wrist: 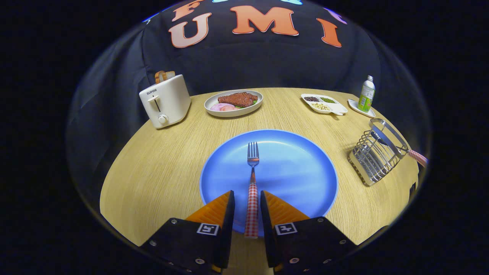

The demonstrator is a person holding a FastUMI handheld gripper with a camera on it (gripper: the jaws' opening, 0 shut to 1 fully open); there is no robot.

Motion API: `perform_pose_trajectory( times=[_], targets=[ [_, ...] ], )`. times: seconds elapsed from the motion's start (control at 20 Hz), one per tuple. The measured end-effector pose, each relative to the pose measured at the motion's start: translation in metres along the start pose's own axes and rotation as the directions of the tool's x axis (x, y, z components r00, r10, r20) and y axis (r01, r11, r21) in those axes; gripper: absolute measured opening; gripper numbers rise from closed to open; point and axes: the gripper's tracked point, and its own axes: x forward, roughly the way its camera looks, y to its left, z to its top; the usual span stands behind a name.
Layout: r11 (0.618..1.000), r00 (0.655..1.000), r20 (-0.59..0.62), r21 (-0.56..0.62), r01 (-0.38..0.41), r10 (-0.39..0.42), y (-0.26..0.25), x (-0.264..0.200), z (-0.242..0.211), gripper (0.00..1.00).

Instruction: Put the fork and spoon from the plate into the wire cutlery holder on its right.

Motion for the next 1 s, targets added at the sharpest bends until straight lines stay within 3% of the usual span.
perform_pose_trajectory(
  times=[0.05,0.1,0.25,0.6,1.0],
  targets=[
    [1.000,1.000,-0.009,0.000,0.011,-0.011,-0.002,0.001,-0.002,0.34],
    [1.000,1.000,-0.010,0.007,0.007,-0.007,-0.002,-0.001,0.000,0.19],
    [1.000,1.000,-0.023,0.017,-0.006,0.006,-0.004,-0.007,0.000,0.07],
    [0.999,0.999,-0.033,-0.033,-0.041,0.040,-0.047,-0.060,0.047,0.06],
    [0.998,0.990,-0.143,-0.067,0.007,-0.016,-0.151,-0.141,0.091,0.06]
  ],
)
